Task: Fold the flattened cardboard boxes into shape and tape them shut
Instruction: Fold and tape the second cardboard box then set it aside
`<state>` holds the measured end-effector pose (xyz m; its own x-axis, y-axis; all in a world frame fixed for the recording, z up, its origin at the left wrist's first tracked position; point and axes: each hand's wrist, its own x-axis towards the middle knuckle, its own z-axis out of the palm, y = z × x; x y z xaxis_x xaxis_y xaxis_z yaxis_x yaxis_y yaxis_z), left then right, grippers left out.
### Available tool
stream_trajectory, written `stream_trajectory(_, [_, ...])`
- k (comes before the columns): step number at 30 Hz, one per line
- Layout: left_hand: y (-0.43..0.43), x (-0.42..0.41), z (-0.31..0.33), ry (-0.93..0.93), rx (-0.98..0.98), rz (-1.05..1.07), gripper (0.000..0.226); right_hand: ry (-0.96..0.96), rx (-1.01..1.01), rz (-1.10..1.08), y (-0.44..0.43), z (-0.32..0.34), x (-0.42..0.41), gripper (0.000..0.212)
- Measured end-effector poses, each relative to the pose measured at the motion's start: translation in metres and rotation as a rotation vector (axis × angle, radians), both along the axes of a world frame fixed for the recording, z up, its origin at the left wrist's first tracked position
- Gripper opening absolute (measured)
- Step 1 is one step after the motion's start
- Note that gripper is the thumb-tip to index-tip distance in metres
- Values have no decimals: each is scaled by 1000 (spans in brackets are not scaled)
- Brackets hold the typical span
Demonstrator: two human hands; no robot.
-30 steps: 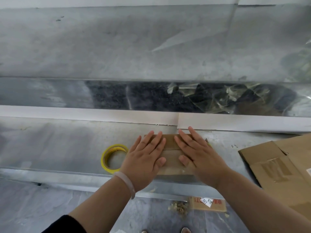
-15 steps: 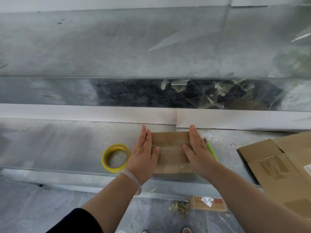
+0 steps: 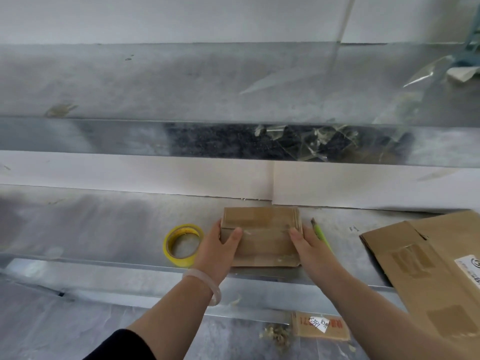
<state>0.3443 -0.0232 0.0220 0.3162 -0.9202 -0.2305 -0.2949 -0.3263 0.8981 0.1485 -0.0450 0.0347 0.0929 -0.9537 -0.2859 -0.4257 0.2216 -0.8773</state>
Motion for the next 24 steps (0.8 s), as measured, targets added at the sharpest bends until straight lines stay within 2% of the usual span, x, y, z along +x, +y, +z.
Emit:
stream_trajectory(2, [5,3,7,62,-110,21,25,-104,-53,-40,13,10,0,36])
stream_trajectory(5, [15,7,17,220,-240,34,48,-245,-138,-177,19,15,-4,32])
stream_trajectory(7, [22,11,19,186,-285,-17,70,-351,-146,-218,18,19,-10,26])
stream_trajectory(8, [24,13,19,122,-305,-54,76,-386,-145,-205,18,22,-13,31])
stream_trajectory(9, [26,14,20,77,-333,-85,76,-404,-133,-185,19,27,-15,36])
stream_trajectory(11, [28,16,21,122,-346,-102,70,-385,-142,-141,18,32,-18,15])
stream_trajectory(14, [30,14,24,351,-307,-71,47,-352,-154,-145,19,28,-22,34])
stream_trajectory(16, [31,11,26,452,-280,-84,40,-363,-110,-135,21,25,-24,46])
stream_trajectory(19, [28,11,20,388,-203,-59,44,-335,-75,-65,22,17,-25,60])
stream_trajectory(22, [25,17,13,194,-155,-68,53,-282,-88,24,20,19,-23,79])
stream_trajectory(24, [24,22,7,156,-148,-66,52,-305,-77,40,19,21,-23,76])
